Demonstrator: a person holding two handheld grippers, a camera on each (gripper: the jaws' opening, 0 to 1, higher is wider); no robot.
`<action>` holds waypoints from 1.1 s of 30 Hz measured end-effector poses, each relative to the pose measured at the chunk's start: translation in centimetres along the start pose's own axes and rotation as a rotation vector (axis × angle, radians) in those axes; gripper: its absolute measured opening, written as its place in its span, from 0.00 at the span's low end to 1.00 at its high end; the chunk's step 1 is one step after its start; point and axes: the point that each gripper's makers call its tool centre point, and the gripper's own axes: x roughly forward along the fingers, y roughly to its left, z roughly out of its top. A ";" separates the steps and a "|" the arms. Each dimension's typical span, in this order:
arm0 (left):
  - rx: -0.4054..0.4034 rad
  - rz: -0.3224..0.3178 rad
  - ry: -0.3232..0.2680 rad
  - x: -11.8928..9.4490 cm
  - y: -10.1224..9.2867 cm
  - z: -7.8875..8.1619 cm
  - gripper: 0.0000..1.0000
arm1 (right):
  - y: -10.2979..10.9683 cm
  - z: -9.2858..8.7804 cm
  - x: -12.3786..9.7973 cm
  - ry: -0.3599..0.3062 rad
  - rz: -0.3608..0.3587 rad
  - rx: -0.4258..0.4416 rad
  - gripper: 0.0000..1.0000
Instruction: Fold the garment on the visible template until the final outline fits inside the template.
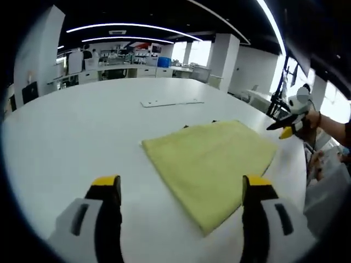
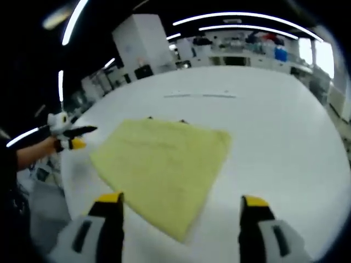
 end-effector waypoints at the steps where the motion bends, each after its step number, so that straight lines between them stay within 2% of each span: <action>1: 0.004 -0.003 0.005 -0.1 -0.2 -0.2 0.85 | 0.1 -0.1 -0.1 -0.001 0.003 -0.003 0.78; 4: 0.011 -0.009 0.018 -0.6 -0.7 -0.9 0.78 | 0.6 -0.8 -0.2 0.006 0.015 -0.001 0.67; 9: 0.057 -0.008 0.038 -0.9 -1.2 -2.0 0.64 | 0.9 -2.3 -0.1 0.025 0.027 0.002 0.60; 11: 0.055 -0.015 0.046 -1.0 -1.9 -2.3 0.60 | 1.1 -2.8 -0.1 0.029 0.028 0.002 0.57; 16: 0.034 -0.034 0.069 -0.9 -2.2 -3.7 0.49 | 1.3 -3.6 -0.3 0.042 0.030 -0.002 0.42; 24: 0.013 -0.054 0.128 -0.8 -2.6 -5.6 0.26 | 0.6 -4.3 -0.5 0.040 0.009 0.026 0.20; 26: 0.005 -0.058 0.137 -1.0 -2.9 -5.6 0.20 | 0.4 -4.4 -0.6 0.041 -0.004 0.023 0.16; 33: -0.015 -0.078 0.142 -1.0 -3.0 -6.4 0.03 | 0.3 -4.6 -0.7 0.038 -0.018 0.029 0.02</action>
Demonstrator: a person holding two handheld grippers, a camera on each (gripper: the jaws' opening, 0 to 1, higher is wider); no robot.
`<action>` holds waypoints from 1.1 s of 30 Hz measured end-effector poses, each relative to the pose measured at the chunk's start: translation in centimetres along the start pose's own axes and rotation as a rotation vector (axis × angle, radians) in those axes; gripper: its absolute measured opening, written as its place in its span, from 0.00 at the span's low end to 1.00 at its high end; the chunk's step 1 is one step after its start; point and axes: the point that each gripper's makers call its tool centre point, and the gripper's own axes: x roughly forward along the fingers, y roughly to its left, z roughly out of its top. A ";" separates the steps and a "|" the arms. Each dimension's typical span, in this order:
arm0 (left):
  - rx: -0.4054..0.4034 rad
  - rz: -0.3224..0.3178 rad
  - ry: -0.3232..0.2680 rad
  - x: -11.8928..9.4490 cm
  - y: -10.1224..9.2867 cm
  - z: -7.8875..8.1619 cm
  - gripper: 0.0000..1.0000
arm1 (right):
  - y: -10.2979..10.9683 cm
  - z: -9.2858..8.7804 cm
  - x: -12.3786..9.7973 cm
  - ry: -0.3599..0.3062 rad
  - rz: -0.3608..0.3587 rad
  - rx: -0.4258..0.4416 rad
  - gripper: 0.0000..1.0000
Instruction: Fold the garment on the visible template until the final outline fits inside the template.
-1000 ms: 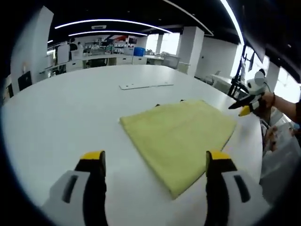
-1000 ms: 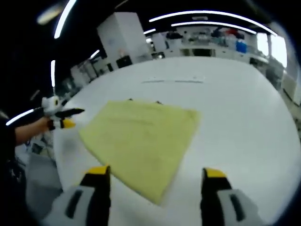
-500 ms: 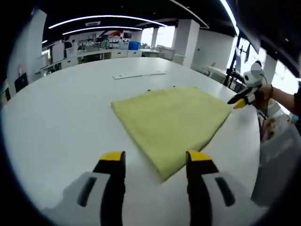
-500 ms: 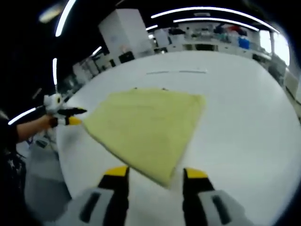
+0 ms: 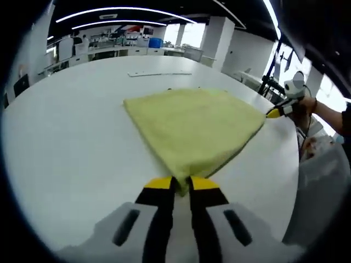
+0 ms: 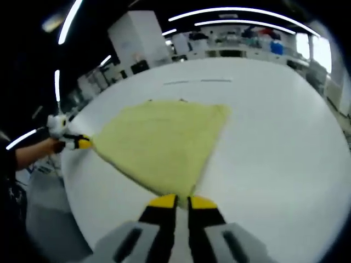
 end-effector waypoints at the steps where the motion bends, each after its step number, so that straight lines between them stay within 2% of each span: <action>1: 0.000 -0.001 0.002 0.0 0.0 0.0 0.02 | -0.1 0.0 0.0 -0.001 0.002 0.001 0.01; 4: -0.014 -0.008 0.003 0.0 -0.2 0.0 0.00 | -0.6 0.0 0.1 -0.001 0.001 -0.009 0.00; 10: -0.040 -0.012 0.009 0.0 -0.1 -0.2 0.00 | -0.1 -0.2 -0.1 0.002 0.010 -0.028 0.00; 22: -0.045 -0.022 0.025 -0.6 -1.2 -0.8 0.00 | 0.1 -0.8 -0.6 0.018 0.014 -0.064 0.00; 25: -0.041 -0.027 0.029 -0.8 -1.5 -1.0 0.00 | 0.2 -0.9 -0.8 0.017 0.012 -0.065 0.00; 29: 0.004 -0.015 0.043 -1.0 -1.3 -1.3 0.00 | 0.5 -0.8 -1.0 0.010 0.007 -0.052 0.00; 33: -0.002 -0.011 0.039 -1.0 -1.6 -1.2 0.00 | 0.4 -0.9 -1.0 0.010 0.003 -0.047 0.00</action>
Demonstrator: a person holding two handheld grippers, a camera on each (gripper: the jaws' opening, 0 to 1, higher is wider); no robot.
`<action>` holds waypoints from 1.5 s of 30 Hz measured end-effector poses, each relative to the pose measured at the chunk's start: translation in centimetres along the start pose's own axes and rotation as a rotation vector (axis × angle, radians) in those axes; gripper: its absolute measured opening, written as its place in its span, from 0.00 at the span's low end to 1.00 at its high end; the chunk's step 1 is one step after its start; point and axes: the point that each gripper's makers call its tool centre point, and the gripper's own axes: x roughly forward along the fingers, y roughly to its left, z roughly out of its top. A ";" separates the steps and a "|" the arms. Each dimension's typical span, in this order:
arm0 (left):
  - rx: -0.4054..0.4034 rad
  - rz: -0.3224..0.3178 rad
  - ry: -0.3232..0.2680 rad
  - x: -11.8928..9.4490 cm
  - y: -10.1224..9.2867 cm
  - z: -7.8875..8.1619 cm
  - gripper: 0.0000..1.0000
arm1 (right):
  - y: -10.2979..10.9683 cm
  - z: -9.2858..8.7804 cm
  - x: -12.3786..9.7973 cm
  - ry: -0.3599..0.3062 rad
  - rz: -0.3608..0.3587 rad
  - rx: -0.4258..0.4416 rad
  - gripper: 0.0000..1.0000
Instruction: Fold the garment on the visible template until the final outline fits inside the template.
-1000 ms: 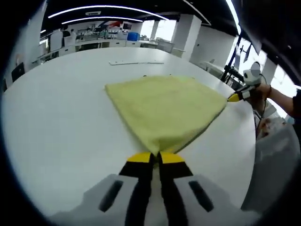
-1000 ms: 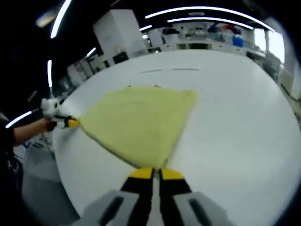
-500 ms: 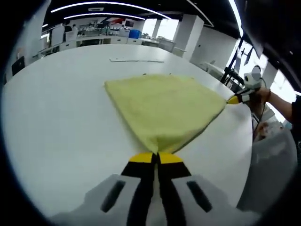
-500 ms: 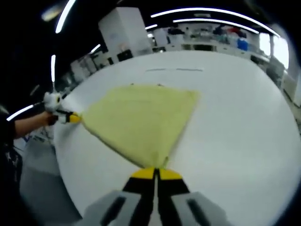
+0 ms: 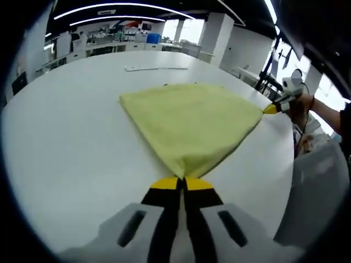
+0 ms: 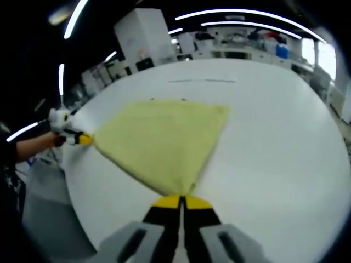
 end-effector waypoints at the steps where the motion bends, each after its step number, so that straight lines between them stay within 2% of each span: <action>1: -0.011 0.003 -0.003 0.0 0.1 0.0 0.00 | -0.1 0.0 0.0 0.001 -0.001 0.000 0.00; 4: -0.025 0.009 -0.022 -0.2 0.4 0.2 0.03 | -0.3 0.2 -0.1 0.003 -0.015 0.001 0.00; 6: -0.025 0.015 -0.037 -0.4 0.4 0.4 0.08 | -0.1 0.4 -0.3 0.005 -0.021 -0.012 0.01; 10: -0.018 0.014 -0.052 -0.8 0.2 0.8 0.24 | 0.3 1.1 -0.7 -0.008 -0.018 -0.033 0.17; 14: -0.007 0.013 -0.079 -1.0 0.2 1.4 0.34 | 0.5 1.7 -0.8 -0.006 -0.019 -0.047 0.39; 17: 0.006 0.010 -0.093 -1.2 0.0 2.0 0.45 | 1.0 1.9 -1.1 0.003 -0.020 -0.064 0.49; 22: 0.013 0.001 -0.116 -1.9 -0.5 2.9 0.59 | 1.7 2.4 -1.8 0.002 -0.025 -0.093 0.64; 28: 0.020 -0.021 -0.144 -3.1 -2.1 3.8 0.80 | 2.0 2.8 -3.0 -0.009 -0.038 -0.128 0.74; 33: 0.016 -0.017 -0.160 -4.3 -3.0 4.2 0.86 | 2.6 3.0 -4.4 -0.023 -0.047 -0.142 0.80; 40: 0.029 -0.024 -0.156 -5.9 -4.3 4.6 0.97 | 4.2 3.9 -6.8 -0.086 -0.026 -0.126 0.89; 45: 0.041 -0.019 -0.168 -7.5 -4.6 5.3 0.99 | 4.4 4.2 -8.1 -0.101 -0.034 -0.147 0.94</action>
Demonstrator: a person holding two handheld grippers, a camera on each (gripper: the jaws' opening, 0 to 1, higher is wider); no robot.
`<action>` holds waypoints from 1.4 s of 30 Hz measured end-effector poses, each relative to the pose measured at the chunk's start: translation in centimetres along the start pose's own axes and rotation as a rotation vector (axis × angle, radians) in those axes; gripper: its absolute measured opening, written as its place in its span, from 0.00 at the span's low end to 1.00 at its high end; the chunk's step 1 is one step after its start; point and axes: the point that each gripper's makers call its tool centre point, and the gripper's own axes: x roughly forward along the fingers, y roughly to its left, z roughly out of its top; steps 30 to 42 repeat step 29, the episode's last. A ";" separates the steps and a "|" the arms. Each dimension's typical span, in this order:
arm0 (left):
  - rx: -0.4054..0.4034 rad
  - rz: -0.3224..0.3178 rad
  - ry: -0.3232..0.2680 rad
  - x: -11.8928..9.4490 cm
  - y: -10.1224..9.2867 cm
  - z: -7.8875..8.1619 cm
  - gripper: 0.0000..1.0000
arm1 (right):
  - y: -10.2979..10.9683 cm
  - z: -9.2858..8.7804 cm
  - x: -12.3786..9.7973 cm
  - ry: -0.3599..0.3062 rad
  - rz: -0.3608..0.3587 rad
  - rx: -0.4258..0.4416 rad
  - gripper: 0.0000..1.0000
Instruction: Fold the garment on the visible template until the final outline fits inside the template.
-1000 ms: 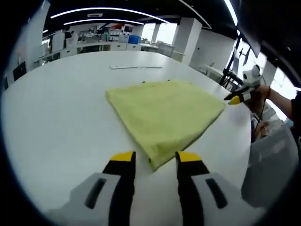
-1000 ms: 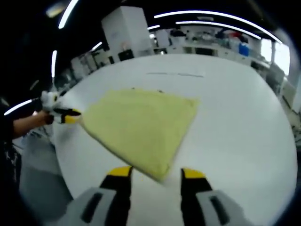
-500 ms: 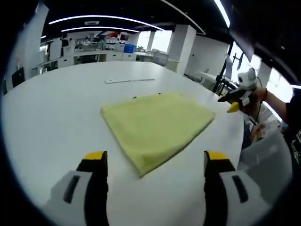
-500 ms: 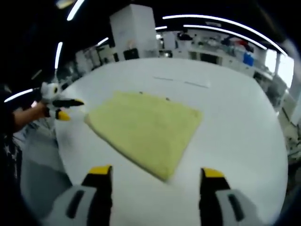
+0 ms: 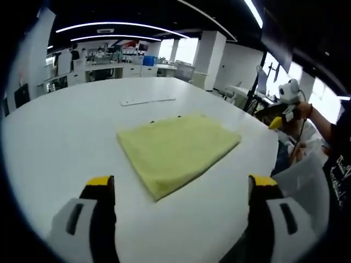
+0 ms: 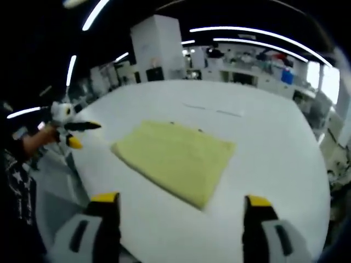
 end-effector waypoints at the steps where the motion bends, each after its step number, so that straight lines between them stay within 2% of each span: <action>1: 0.003 -0.001 -0.005 -0.3 -0.1 0.2 0.99 | 0.0 0.1 -0.2 -0.003 -0.001 -0.003 0.95; 5: 0.003 0.001 -0.011 -1.3 0.2 0.2 0.99 | 0.5 0.4 -1.3 -0.015 -0.009 -0.018 0.98; 9: 0.040 0.042 -0.002 -2.3 -0.1 0.2 0.99 | 1.1 0.1 -2.2 -0.016 -0.019 -0.041 0.99; 12: 0.016 0.047 -0.013 -3.0 0.0 0.2 0.99 | 1.3 -0.6 -2.8 0.005 -0.027 -0.058 0.99; 19: -0.016 0.083 -0.021 -3.9 0.4 -0.4 0.99 | 2.0 -1.4 -3.8 -0.007 -0.052 -0.040 0.99; 29: -0.048 0.116 -0.013 -4.9 0.3 -1.9 0.99 | 2.4 -2.0 -4.1 -0.004 -0.077 -0.031 0.98; 42: -0.048 0.116 -0.013 -4.9 0.3 -1.9 0.99 | 2.4 -2.0 -4.1 -0.004 -0.077 -0.031 0.98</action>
